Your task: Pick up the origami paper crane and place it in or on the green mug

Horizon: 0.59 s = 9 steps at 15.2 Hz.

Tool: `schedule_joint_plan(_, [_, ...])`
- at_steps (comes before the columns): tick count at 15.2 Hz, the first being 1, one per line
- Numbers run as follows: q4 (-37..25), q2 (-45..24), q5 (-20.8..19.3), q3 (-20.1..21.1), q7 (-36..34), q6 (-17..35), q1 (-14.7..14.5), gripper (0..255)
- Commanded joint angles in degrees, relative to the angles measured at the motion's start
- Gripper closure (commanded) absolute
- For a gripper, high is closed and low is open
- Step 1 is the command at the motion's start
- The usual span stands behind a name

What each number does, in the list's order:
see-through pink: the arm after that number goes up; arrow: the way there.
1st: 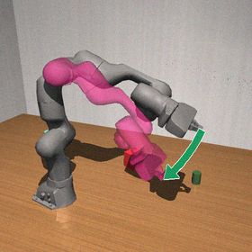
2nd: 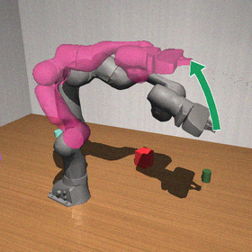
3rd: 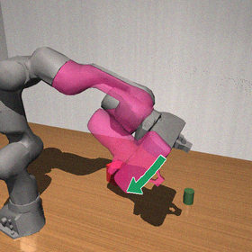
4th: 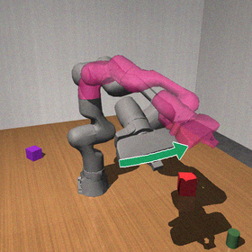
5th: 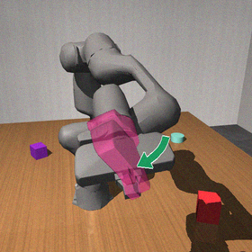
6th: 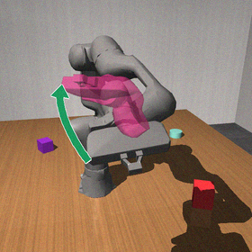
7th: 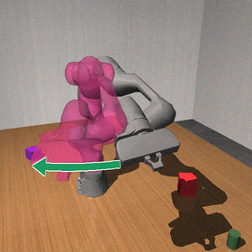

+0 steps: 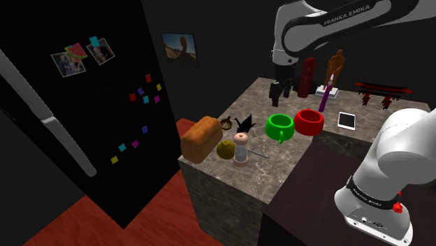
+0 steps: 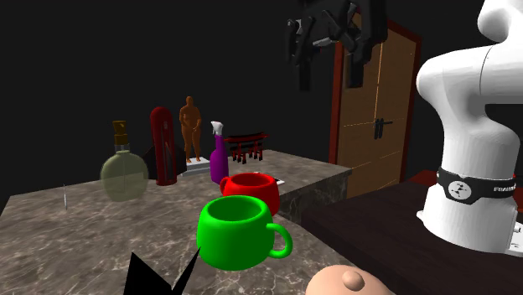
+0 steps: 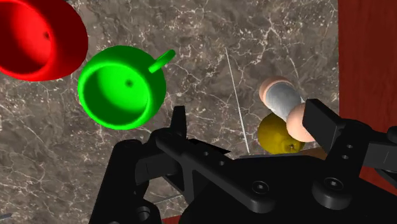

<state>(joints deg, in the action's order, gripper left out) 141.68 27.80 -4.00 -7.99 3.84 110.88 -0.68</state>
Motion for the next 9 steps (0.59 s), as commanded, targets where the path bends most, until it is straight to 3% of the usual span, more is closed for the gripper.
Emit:
schedule_joint_plan(1, [0.5,-3.8,-0.1,-1.4,2.4,5.1,0.0,0])
schedule_joint_plan(9, [-4.8,-21.0,3.8,-5.3,12.2,19.4,-1.1,0])
